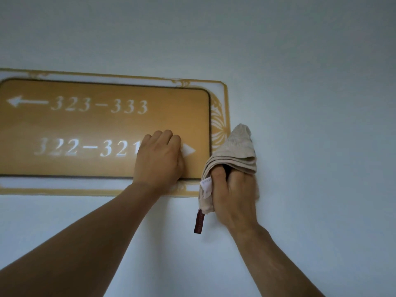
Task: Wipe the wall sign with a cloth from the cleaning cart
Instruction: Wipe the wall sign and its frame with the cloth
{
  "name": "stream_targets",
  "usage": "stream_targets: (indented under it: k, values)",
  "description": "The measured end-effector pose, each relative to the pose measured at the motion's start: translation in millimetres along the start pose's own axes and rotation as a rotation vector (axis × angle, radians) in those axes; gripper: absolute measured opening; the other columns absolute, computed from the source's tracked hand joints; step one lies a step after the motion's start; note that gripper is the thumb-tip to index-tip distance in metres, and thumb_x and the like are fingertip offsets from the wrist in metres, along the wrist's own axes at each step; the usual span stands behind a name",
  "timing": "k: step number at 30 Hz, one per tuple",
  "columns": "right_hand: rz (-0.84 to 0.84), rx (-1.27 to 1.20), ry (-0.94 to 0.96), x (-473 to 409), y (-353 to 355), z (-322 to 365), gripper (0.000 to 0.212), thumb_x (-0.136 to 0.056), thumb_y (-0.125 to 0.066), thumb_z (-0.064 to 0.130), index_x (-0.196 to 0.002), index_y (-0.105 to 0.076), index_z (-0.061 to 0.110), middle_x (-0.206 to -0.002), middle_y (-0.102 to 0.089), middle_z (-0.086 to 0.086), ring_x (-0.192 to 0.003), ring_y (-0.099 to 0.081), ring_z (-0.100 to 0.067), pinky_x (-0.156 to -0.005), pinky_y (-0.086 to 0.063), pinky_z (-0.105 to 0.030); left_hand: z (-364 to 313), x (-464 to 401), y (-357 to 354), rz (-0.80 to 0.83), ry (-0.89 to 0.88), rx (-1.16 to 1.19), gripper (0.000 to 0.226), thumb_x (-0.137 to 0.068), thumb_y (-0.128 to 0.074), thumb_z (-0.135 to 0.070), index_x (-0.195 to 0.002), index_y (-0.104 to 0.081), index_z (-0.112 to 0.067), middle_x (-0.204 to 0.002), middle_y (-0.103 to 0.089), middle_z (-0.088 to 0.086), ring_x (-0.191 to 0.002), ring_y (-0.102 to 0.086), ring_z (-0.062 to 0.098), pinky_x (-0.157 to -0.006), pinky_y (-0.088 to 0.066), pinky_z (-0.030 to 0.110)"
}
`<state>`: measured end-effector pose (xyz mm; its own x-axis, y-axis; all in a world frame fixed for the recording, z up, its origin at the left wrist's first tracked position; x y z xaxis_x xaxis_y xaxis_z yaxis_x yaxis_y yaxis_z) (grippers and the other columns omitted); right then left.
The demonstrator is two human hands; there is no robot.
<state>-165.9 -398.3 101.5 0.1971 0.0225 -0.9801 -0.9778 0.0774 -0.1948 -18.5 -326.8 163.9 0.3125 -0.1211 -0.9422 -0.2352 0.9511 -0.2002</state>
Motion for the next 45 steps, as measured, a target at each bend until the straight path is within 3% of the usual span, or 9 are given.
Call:
stream_targets:
  k: [4, 11, 18, 22, 25, 28, 37, 41, 45]
  values:
    - [0.017, 0.009, 0.01, 1.1, 0.0, 1.1, 0.026, -0.087, -0.04, 0.04, -0.08, -0.059, 0.024, -0.08, -0.059, 0.02, -0.083, -0.055, 0.004, -0.078, -0.034, -0.001, -1.0, 0.7, 1.6, 0.023, 0.013, 0.009, 0.01, -0.078, -0.047, -0.01, -0.072, -0.053, -0.006, -0.073, -0.053, 0.015, -0.068, -0.049, 0.035, -0.063, -0.036, 0.042]
    - [0.074, 0.039, 0.019, -13.8, -10.2, -3.6, 0.045, -0.084, -0.039, 0.048, -0.094, -0.066, 0.013, -0.09, -0.068, 0.005, -0.089, -0.062, -0.009, -0.084, -0.047, -0.019, -0.4, -0.5, 0.6, 0.008, -0.011, 0.007, 0.012, -0.078, -0.042, -0.013, -0.071, -0.051, -0.008, -0.072, -0.053, 0.014, -0.067, -0.048, 0.034, -0.063, -0.035, 0.041]
    - [0.053, 0.056, 0.006, -55.2, -19.6, -4.8, 0.047, -0.082, -0.042, 0.051, -0.098, -0.067, 0.014, -0.087, -0.068, 0.009, -0.081, -0.062, -0.001, -0.074, -0.045, -0.009, 0.2, -0.9, 1.9, -0.012, -0.014, 0.004, 0.012, -0.075, -0.041, -0.013, -0.07, -0.051, -0.008, -0.069, -0.051, 0.012, -0.064, -0.047, 0.033, -0.062, -0.031, 0.038]
    - [0.009, 0.062, 0.019, -93.1, -23.6, -1.2, 0.039, -0.08, -0.041, 0.055, -0.079, -0.064, 0.024, -0.073, -0.064, 0.017, -0.072, -0.061, 0.0, -0.063, -0.043, -0.007, 0.3, 0.4, 2.5, 0.009, 0.002, 0.023, 0.012, -0.076, -0.041, -0.014, -0.069, -0.051, -0.009, -0.069, -0.051, 0.01, -0.065, -0.047, 0.032, -0.062, -0.031, 0.038]
    - [0.019, 0.097, 0.019, -117.1, -34.7, -3.9, 0.057, -0.079, -0.038, 0.058, -0.101, -0.07, 0.016, -0.09, -0.072, 0.006, -0.08, -0.064, -0.002, -0.075, -0.053, -0.024, 2.1, 2.0, 1.9, -0.001, 0.001, 0.029, 0.008, -0.076, -0.046, -0.011, -0.069, -0.05, -0.01, -0.068, -0.05, 0.009, -0.065, -0.046, 0.032, -0.063, -0.031, 0.038]
    - [0.047, 0.198, 0.025, -144.7, -44.3, -6.9, 0.086, -0.076, -0.033, 0.064, -0.132, -0.056, 0.004, -0.12, -0.068, -0.006, -0.096, -0.064, -0.011, -0.086, -0.053, -0.03, 2.6, 1.6, 2.1, -0.019, -0.003, 0.046, 0.009, -0.075, -0.043, -0.014, -0.067, -0.047, -0.013, -0.067, -0.048, 0.007, -0.063, -0.045, 0.031, -0.062, -0.029, 0.035]
    - [0.106, 0.396, 0.068, -193.9, -62.2, -2.6, 0.076, -0.084, -0.036, 0.058, -0.132, -0.053, 0.002, -0.133, -0.06, -0.017, -0.121, -0.056, -0.029, -0.102, -0.047, -0.041, 3.1, 1.7, 1.9, -0.021, -0.023, 0.068, 0.009, -0.074, -0.044, -0.016, -0.067, -0.048, -0.015, -0.067, -0.047, 0.004, -0.063, -0.044, 0.027, -0.061, -0.029, 0.034]
    - [0.111, 0.506, 0.127, -198.1, -70.7, 6.4, 0.093, -0.078, -0.025, 0.064, -0.153, -0.027, 0.009, -0.158, -0.035, -0.008, -0.144, -0.032, -0.021, -0.118, -0.028, -0.04, 3.0, 1.3, 2.7, -0.027, -0.035, 0.087, 0.008, -0.074, -0.044, -0.016, -0.066, -0.047, -0.016, -0.067, -0.047, 0.003, -0.063, -0.044, 0.026, -0.061, -0.029, 0.034]
    - [0.151, 0.549, 0.134, -198.2, -74.3, 3.7, 0.095, -0.079, -0.021, 0.063, -0.157, -0.017, 0.008, -0.163, -0.025, -0.009, -0.149, -0.02, -0.021, -0.122, -0.018, -0.04, 3.0, 1.9, 3.6, -0.038, -0.03, 0.106, 0.007, -0.073, -0.044, -0.016, -0.066, -0.047, -0.017, -0.066, -0.046, 0.002, -0.062, -0.044, 0.025, -0.059, -0.032, 0.034]
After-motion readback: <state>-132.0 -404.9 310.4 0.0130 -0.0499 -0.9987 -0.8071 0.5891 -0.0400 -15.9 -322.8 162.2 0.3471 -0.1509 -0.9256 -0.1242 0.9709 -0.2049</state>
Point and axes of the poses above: each hand's wrist, its own x-axis away from the middle knuckle, its own y-axis out of the back of the hand, z = x × y, the point moved 7 cm from there along -x, towards the middle knuckle
